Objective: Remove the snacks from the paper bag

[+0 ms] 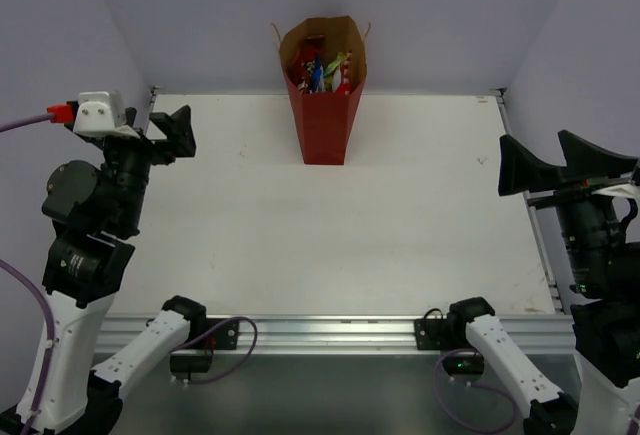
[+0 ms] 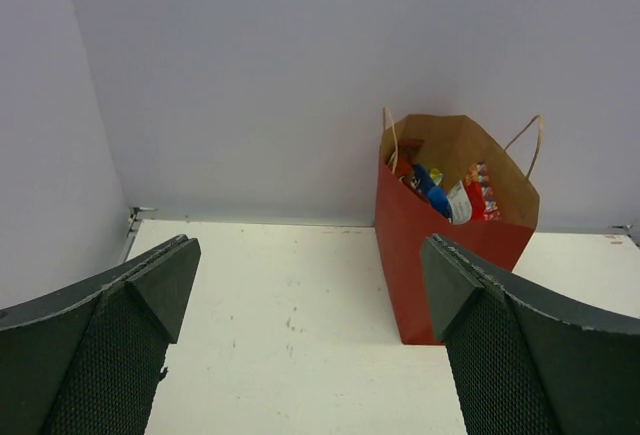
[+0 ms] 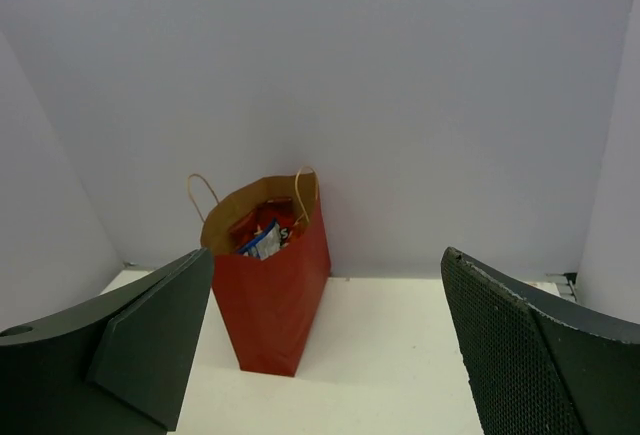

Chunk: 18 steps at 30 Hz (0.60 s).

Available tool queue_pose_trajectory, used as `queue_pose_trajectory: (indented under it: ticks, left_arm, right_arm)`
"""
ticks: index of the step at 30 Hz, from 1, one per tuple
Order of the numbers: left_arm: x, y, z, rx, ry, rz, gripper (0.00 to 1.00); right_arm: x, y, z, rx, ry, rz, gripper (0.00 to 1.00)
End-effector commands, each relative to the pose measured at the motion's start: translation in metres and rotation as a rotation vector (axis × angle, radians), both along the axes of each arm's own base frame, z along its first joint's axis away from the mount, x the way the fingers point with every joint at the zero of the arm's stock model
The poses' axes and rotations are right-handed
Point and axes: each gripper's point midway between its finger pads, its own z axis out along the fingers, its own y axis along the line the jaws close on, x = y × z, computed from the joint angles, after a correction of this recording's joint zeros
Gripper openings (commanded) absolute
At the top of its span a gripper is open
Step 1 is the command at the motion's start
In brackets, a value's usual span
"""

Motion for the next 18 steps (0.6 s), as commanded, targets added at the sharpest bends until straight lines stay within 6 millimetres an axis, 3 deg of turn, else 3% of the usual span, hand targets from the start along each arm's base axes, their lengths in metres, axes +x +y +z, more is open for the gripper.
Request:
queue_pose_trajectory:
  ticks: [1, 8, 12, 18]
  left_arm:
    - [0.010, -0.013, -0.007, -0.022, 0.028, -0.044, 1.00]
    - [0.038, -0.029, -0.023, -0.054, 0.131, -0.065, 1.00]
    - [0.061, -0.042, -0.034, -0.098, 0.193, -0.073, 1.00]
    - [0.118, -0.076, -0.056, -0.154, 0.235, -0.127, 1.00]
  right_arm:
    - [0.000, 0.004, 0.001, 0.003, -0.010, 0.019, 0.99]
    - [0.011, 0.005, -0.023, 0.062, 0.051, 0.017, 0.99]
    - [0.021, 0.033, -0.052, 0.012, 0.119, 0.153, 0.99]
    - [0.029, 0.063, -0.088, 0.016, 0.240, 0.304, 0.99]
